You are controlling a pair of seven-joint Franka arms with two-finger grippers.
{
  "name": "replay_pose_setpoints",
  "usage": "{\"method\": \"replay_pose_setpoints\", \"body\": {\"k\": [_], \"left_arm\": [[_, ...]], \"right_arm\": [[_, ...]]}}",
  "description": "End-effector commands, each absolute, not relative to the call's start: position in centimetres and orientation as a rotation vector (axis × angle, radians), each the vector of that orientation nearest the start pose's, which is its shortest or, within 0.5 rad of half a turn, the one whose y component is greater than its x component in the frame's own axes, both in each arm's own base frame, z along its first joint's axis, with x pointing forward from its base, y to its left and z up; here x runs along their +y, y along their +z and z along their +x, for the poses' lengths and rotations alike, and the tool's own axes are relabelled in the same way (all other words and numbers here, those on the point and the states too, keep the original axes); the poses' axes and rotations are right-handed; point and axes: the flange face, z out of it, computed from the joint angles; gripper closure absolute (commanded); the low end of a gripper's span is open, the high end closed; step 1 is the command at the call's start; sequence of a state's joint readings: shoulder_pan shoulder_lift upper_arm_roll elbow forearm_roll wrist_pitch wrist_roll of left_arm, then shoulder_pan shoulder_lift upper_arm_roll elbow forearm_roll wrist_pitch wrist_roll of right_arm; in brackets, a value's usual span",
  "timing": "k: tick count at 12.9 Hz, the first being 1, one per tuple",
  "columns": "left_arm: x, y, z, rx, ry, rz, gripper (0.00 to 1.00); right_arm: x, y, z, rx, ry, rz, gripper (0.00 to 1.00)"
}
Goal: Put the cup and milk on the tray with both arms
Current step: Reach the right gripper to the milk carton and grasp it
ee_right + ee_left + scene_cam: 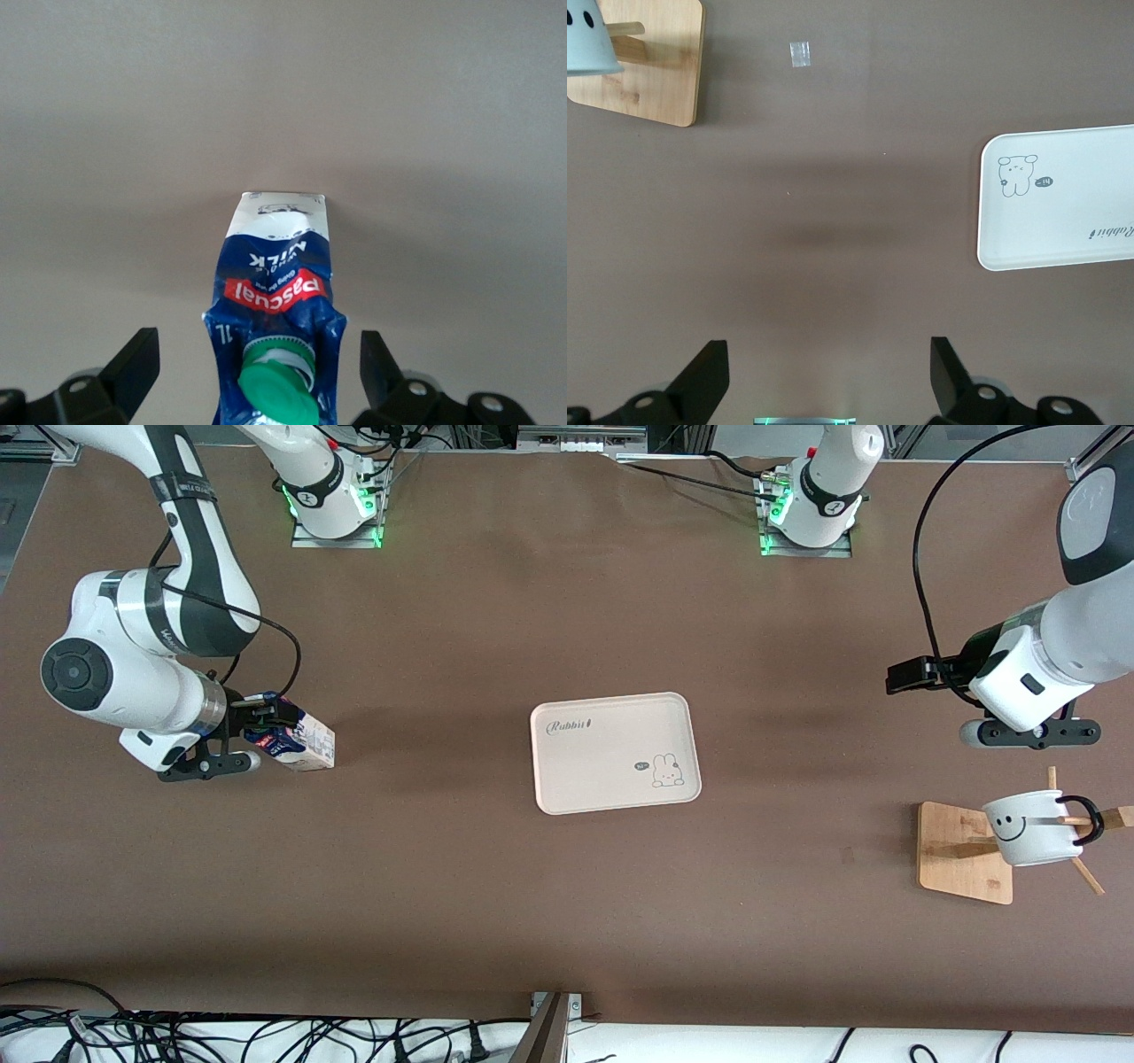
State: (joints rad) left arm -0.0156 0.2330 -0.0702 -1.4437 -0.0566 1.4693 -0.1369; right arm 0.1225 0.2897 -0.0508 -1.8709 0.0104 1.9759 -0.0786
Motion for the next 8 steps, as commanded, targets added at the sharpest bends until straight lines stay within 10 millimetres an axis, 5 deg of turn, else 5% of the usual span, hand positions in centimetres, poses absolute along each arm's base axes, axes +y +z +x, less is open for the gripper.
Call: {"method": "replay_pose_setpoints", "body": {"k": [1,8], "left_arm": [[-5.6,54.5,60.5,-0.087,0.347,-3.17,0.0],[-5.8,53.4,61.4,-0.087,0.343,-3.179,0.0]], "right_arm": [[3.7,34.5,58.7,-0.201,0.263,-3.11,0.0],[3.5,33.4,57.5,-0.197,0.284,-3.108,0.33]]}}
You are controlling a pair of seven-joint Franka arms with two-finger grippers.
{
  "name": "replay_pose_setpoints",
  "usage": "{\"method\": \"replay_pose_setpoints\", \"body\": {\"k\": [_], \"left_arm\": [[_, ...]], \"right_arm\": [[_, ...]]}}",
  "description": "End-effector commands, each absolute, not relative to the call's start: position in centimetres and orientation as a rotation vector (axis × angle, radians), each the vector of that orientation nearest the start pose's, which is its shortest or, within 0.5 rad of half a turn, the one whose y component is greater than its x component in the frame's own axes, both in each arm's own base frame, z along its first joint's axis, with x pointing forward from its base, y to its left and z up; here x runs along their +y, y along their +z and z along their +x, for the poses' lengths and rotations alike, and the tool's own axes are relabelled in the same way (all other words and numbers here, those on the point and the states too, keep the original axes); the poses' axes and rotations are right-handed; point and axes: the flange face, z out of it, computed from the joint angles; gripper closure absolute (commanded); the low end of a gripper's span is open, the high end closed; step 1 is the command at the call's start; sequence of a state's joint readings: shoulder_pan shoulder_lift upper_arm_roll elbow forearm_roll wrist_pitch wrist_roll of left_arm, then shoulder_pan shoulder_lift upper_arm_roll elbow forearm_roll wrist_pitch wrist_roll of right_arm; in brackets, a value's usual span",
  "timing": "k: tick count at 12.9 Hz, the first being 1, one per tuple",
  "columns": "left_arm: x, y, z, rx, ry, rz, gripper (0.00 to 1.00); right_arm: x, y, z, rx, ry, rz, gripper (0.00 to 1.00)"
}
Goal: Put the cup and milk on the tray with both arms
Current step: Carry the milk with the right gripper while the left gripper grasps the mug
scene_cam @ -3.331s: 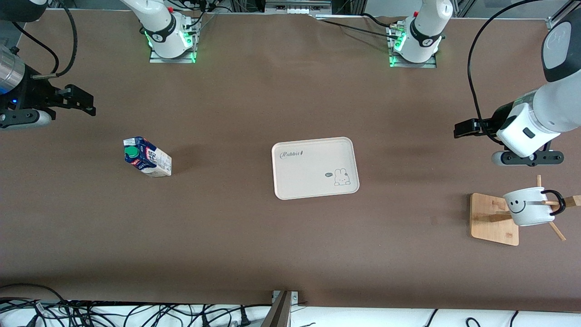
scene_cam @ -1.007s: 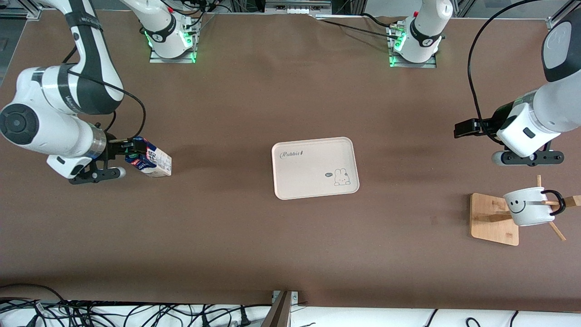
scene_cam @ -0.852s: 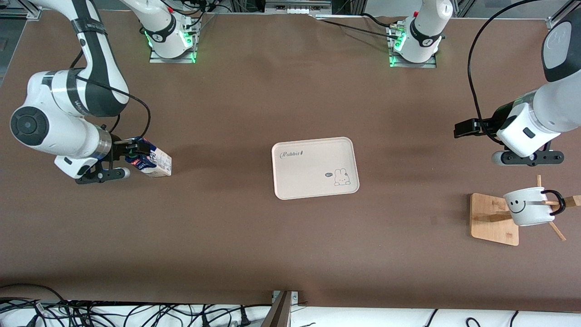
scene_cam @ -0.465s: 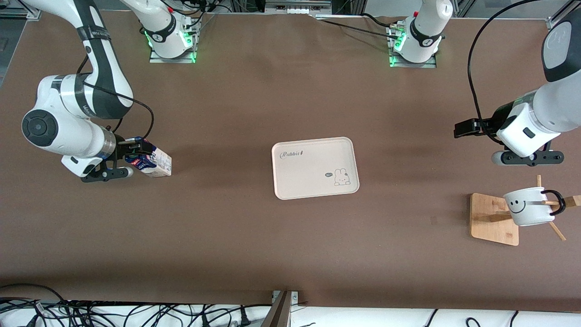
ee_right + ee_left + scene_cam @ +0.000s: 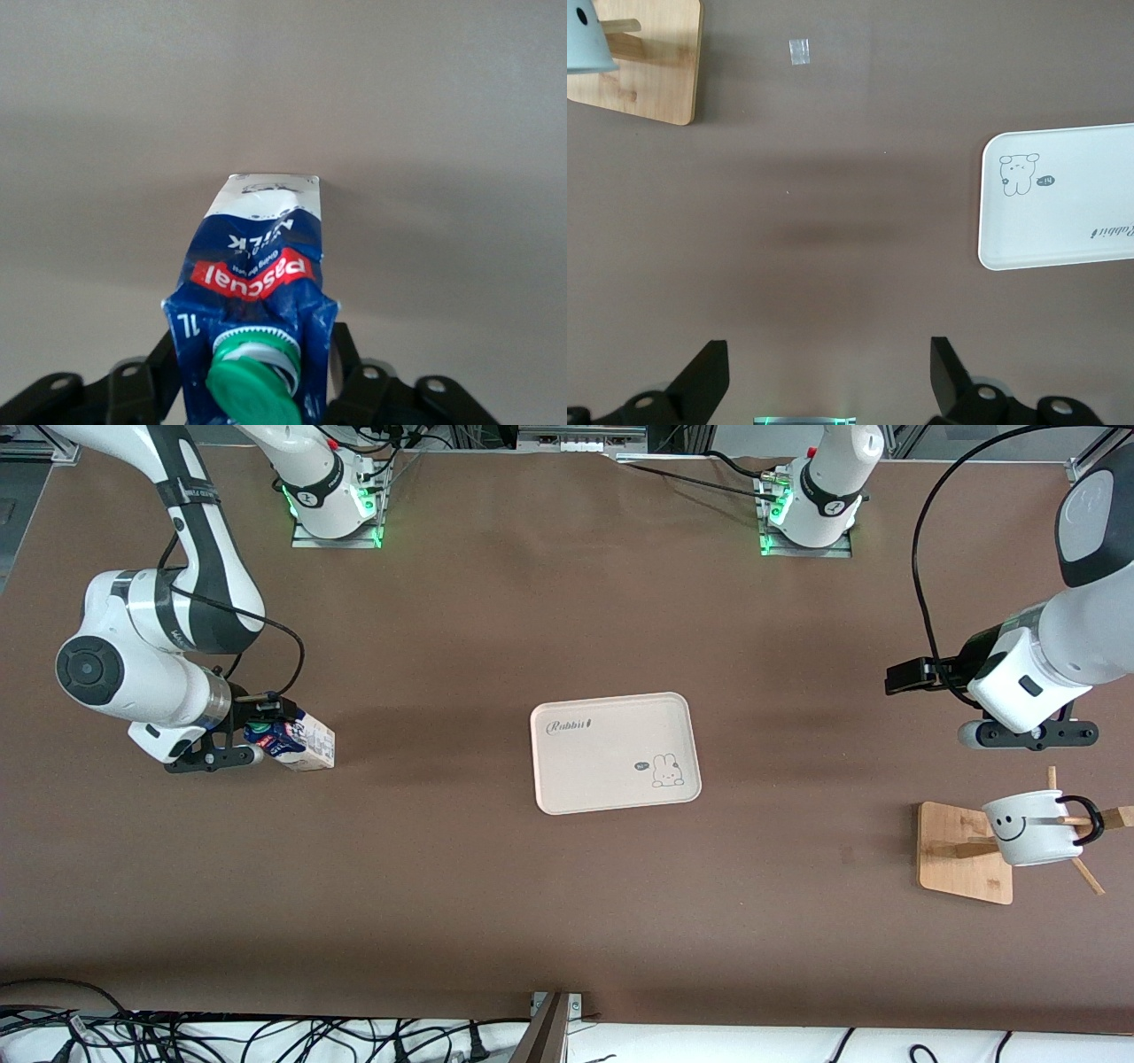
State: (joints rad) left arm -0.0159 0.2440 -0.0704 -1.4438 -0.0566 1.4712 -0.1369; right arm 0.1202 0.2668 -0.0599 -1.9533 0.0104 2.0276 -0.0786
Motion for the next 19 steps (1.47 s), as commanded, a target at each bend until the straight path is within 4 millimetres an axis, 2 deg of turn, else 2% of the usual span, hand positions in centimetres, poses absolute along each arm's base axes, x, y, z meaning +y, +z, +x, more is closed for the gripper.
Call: {"method": "replay_pose_setpoints", "body": {"k": [1,2,3,5,8,9,10,11,13,14,15,17,19], "left_arm": [[-5.8,54.1,61.9,-0.089,0.268,-3.191,0.0],[-6.1,54.1,62.8,-0.086,0.196,-3.203,0.0],[-6.3,52.9,64.2,-0.087,0.133,-3.212,0.0],[-5.2,51.4,66.1,-0.109,0.022,-3.215,0.0],[-2.4,51.2,66.2,-0.168,0.016,-3.134,0.0],[-2.4,51.7,66.3,-0.16,-0.001,-3.131,0.0],[-2.2,51.7,66.3,-0.164,-0.003,-3.121,0.0],[-1.2,51.9,66.1,-0.171,-0.014,-3.093,0.0],[1.0,52.4,66.2,-0.212,-0.076,-3.07,0.0],[2.2,52.3,66.1,-0.237,-0.141,-3.069,0.0],[4.3,51.8,65.5,-0.29,-0.212,-3.07,0.0],[6.3,49.6,62.8,-0.418,-0.376,-3.051,0.0],[7.6,47.0,60.0,-0.681,-0.502,-3.012,0.0]], "right_arm": [[3.5,33.4,57.5,-0.197,0.284,-3.108,0.37],[3.5,33.4,57.5,-0.197,0.286,-3.108,0.41],[3.5,33.5,57.5,-0.197,0.286,-3.108,0.44],[3.6,33.7,57.6,-0.197,0.282,-3.108,0.52],[4.8,35.6,58.1,-0.217,0.275,-3.107,0.55],[5.6,36.7,58.5,-0.23,0.278,-3.105,0.55],[7.0,38.0,58.8,-0.261,0.283,-3.099,0.55],[8.4,39.4,59.2,-0.28,0.279,-3.094,0.55],[13.5,42.1,59.3,-0.286,0.281,-3.097,0.55],[16.8,42.4,59.0,-0.277,0.284,-3.103,0.55],[20.1,42.2,58.5,-0.277,0.281,-3.111,0.55],[26.8,41.0,57.7,-0.229,0.306,-3.053,0.55],[33.5,41.1,58.0,-0.157,0.285,-3.011,0.54]]}}
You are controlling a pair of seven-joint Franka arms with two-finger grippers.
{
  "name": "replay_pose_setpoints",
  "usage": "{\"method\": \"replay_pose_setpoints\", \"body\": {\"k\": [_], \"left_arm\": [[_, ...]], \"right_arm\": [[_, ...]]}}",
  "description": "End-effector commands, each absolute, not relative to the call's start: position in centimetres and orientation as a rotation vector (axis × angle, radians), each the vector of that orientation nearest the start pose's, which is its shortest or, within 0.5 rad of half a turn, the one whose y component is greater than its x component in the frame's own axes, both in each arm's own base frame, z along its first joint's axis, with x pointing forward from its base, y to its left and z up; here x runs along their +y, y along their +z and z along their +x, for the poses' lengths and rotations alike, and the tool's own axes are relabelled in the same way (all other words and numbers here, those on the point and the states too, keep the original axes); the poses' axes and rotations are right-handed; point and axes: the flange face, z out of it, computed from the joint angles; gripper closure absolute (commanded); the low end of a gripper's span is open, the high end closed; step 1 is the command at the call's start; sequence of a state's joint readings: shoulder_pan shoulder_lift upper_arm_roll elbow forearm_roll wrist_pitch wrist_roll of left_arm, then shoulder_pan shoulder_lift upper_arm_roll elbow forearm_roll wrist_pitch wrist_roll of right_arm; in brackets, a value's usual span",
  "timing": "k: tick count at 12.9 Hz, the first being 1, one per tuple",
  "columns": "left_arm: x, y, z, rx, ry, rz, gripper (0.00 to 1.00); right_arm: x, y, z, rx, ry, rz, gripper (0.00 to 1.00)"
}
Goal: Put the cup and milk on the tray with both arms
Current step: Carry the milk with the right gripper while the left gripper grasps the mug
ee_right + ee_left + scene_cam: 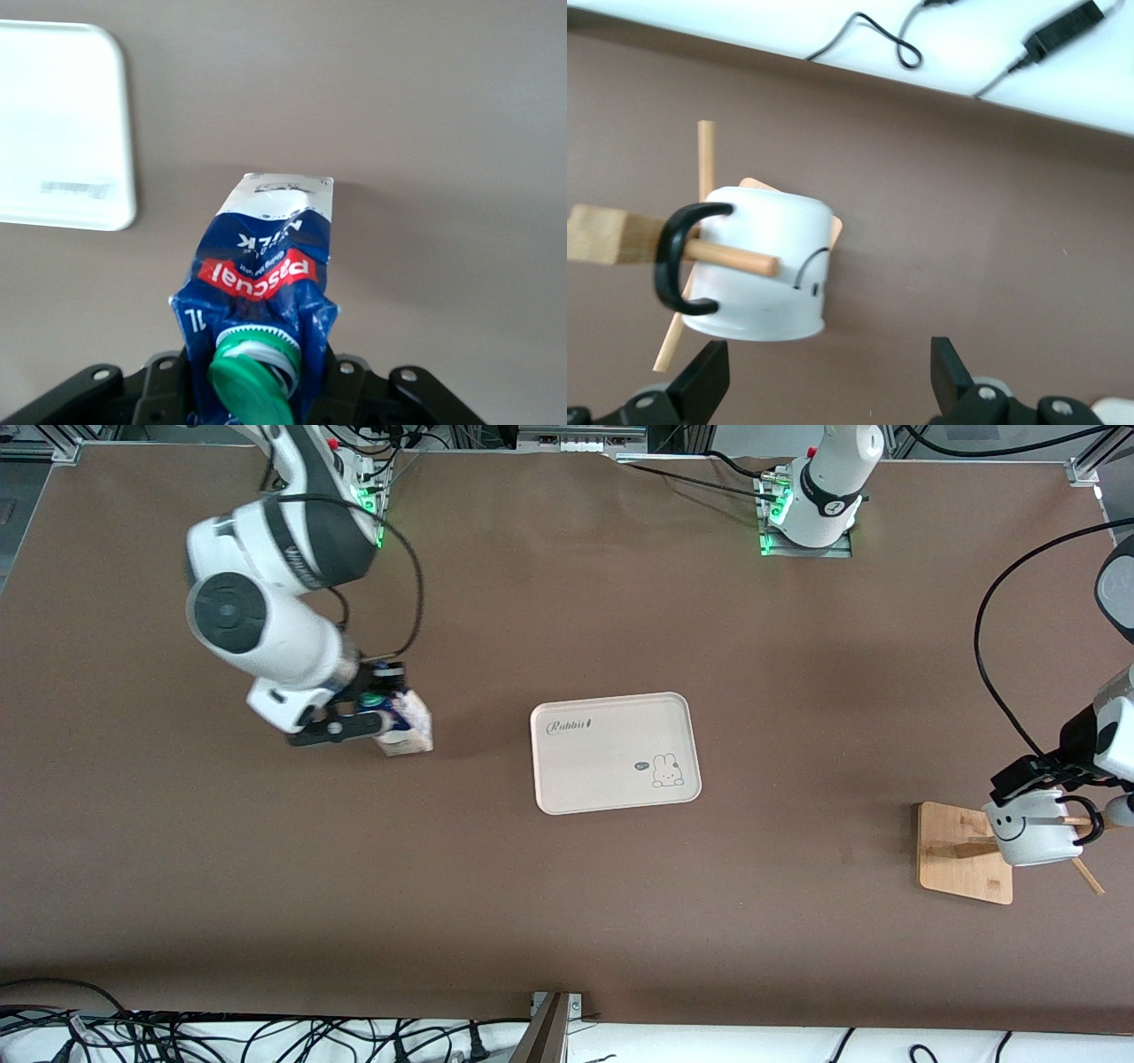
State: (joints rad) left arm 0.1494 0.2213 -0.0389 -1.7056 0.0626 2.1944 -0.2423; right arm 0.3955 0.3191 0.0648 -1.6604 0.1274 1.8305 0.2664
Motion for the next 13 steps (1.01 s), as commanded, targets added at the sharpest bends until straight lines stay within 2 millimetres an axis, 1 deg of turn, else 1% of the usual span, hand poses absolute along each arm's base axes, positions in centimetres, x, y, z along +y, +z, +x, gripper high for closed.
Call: {"method": "replay_pose_setpoints", "body": {"k": [1,2,3,4,5,6,7,9,10,11,12,13], "left_arm": [[8.1,45.8,59.2,-0.796,-0.528,-2.993,0.0],[9.1,44.8,58.3,-0.921,-0.543,-2.973,0.0],[9.5,43.8,57.8,-1.042,-0.575,-2.982,0.0],[10.0,43.0,57.4,-1.113,-0.653,-2.985,0.0],[10.3,41.9,57.3,-1.108,-0.742,-2.971,0.0],[10.3,41.0,57.4,-1.119,-0.818,-2.959,0.0],[10.5,40.4,57.8,-1.116,-0.906,-2.941,0.0],[10.9,39.0,58.9,-1.113,-0.992,-2.919,0.0],[11.0,38.8,59.7,-1.111,-1.019,-2.915,0.04],[10.9,38.5,60.1,-1.108,-1.017,-2.918,0.27],[11.0,39.2,60.8,-1.107,-1.044,-2.913,0.47],[11.1,39.7,61.4,-1.108,-1.066,-2.909,0.53]], "right_arm": [[36.6,41.1,58.1,-0.118,0.265,-3.011,0.54],[39.2,41.0,58.0,-0.095,0.25,-3.009,0.55],[41.7,40.6,57.5,-0.097,0.238,-3.009,0.54],[44.1,40.0,56.9,-0.119,0.214,-3.004,0.54],[46.0,39.4,56.3,-0.143,0.182,-2.995,0.54],[47.3,38.8,55.8,-0.164,0.153,-2.991,0.54],[48.1,37.9,55.4,-0.186,0.141,-3.001,0.54],[48.7,36.6,55.1,-0.224,0.122,-3.03,0.54],[48.9,36.1,55.1,-0.226,0.122,-3.032,0.54],[49.0,35.4,55.0,-0.234,0.124,-3.041,0.54],[49.3,34.9,54.9,-0.245,0.117,-3.045,0.54],[49.4,34.4,55.0,-0.241,0.115,-3.045,0.54]]}}
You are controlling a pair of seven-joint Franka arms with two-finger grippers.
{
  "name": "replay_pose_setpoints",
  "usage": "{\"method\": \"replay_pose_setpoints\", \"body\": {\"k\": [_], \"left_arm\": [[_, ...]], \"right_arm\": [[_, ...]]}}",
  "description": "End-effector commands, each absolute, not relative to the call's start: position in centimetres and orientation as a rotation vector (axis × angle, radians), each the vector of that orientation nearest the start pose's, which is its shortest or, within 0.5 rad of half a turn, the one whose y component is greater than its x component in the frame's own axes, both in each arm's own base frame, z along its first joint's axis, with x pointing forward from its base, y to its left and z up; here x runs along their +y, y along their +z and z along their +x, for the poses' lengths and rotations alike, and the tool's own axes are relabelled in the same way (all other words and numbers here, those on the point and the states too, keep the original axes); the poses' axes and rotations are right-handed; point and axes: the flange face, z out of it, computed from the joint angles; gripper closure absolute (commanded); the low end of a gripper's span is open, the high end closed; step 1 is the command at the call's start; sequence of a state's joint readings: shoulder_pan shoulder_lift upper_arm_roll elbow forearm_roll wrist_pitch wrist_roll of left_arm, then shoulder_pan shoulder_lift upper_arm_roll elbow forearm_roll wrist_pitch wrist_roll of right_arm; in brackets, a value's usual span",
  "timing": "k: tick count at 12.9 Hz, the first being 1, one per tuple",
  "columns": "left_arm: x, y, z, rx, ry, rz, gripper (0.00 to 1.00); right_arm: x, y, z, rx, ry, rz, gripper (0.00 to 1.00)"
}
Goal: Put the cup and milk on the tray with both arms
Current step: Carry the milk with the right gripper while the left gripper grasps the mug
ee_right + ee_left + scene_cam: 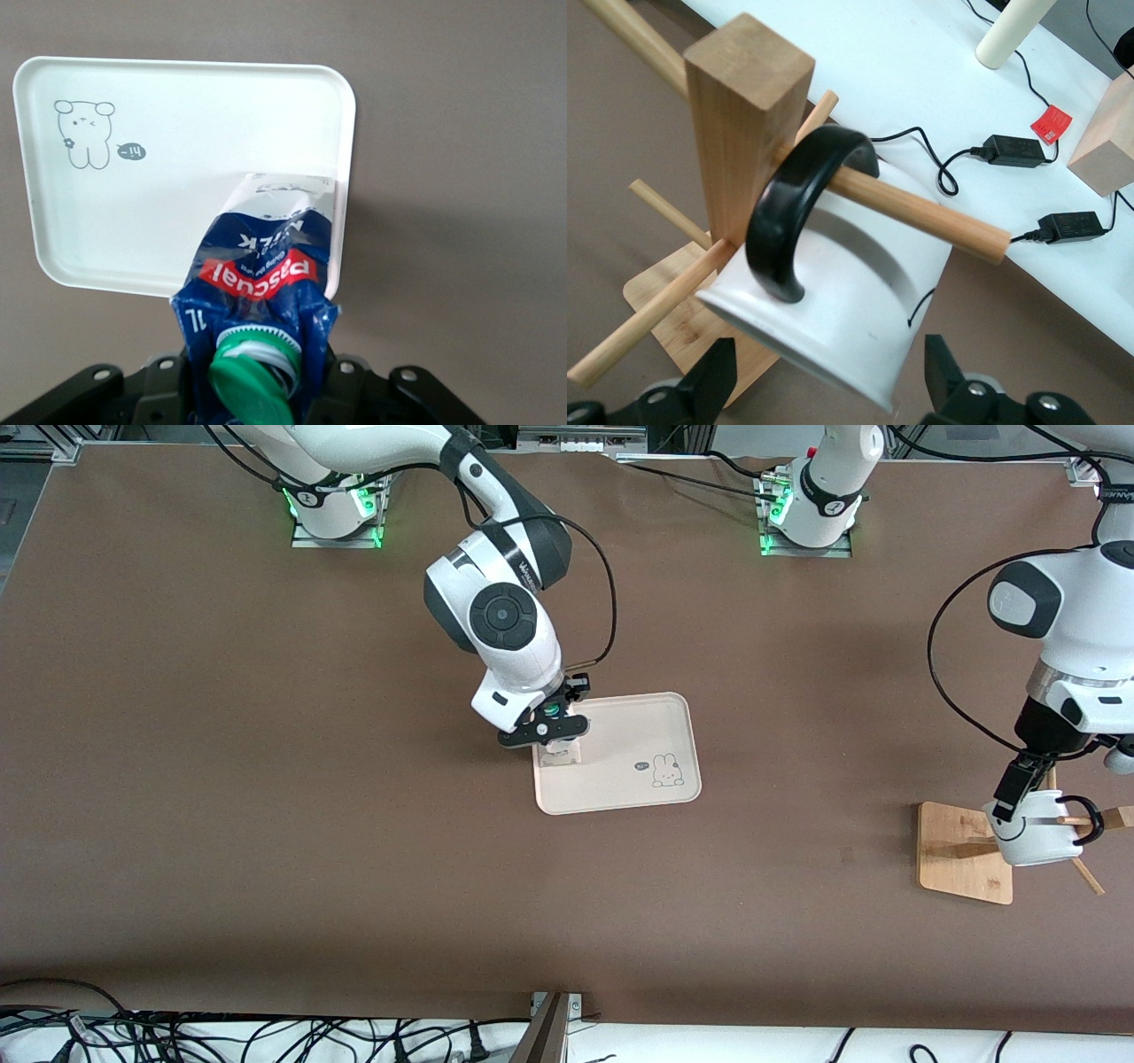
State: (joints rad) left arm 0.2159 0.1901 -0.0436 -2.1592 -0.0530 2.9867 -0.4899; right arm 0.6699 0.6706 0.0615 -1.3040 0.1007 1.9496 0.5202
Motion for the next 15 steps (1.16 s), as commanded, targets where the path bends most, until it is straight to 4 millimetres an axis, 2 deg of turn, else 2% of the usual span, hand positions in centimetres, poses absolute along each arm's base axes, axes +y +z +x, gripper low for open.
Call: {"method": "replay_pose_setpoints", "body": {"k": [1,2,3,4,5,6,8,11,13,14,15], "left_arm": [[11.1,39.9,61.5,-1.105,-1.071,-2.908,0.64],[11.1,40.1,61.6,-1.103,-1.078,-2.907,0.84],[11.1,40.0,61.6,-1.103,-1.076,-2.907,0.9],[11.2,40.1,61.6,-1.105,-1.076,-2.907,0.99],[11.0,39.9,61.5,-1.108,-1.066,-2.911,1.0],[10.9,40.0,61.6,-1.105,-1.064,-2.914,1.0],[9.5,40.0,61.7,-1.086,-1.047,-2.94,1.0],[6.7,41.8,61.5,-1.043,-0.977,-2.997,1.0],[5.2,44.0,61.5,-1.01,-0.887,-3.037,1.0],[4.1,45.1,61.8,-0.985,-0.838,-3.062,1.0],[3.7,46.1,62.1,-0.971,-0.77,-3.079,1.0]], "right_arm": [[49.5,33.8,55.0,-0.242,0.115,-3.045,0.54],[49.5,33.4,55.0,-0.239,0.119,-3.047,0.53],[49.4,33.0,55.1,-0.235,0.123,-3.051,0.51],[49.4,32.8,55.2,-0.24,0.113,-3.055,0.41],[49.4,32.7,55.2,-0.242,0.109,-3.059,0.27],[49.4,32.8,55.3,-0.242,0.107,-3.058,0.0],[48.9,33.8,55.7,-0.234,0.095,-3.05,0.0],[47.7,37.4,56.1,-0.217,0.094,-3.047,0.0],[44.4,41.5,58.2,-0.16,0.115,-3.054,0.0],[41.8,43.4,59.6,-0.118,0.134,-3.059,0.0],[38.0,45.7,61.1,-0.071,0.138,-3.06,0.0]]}}
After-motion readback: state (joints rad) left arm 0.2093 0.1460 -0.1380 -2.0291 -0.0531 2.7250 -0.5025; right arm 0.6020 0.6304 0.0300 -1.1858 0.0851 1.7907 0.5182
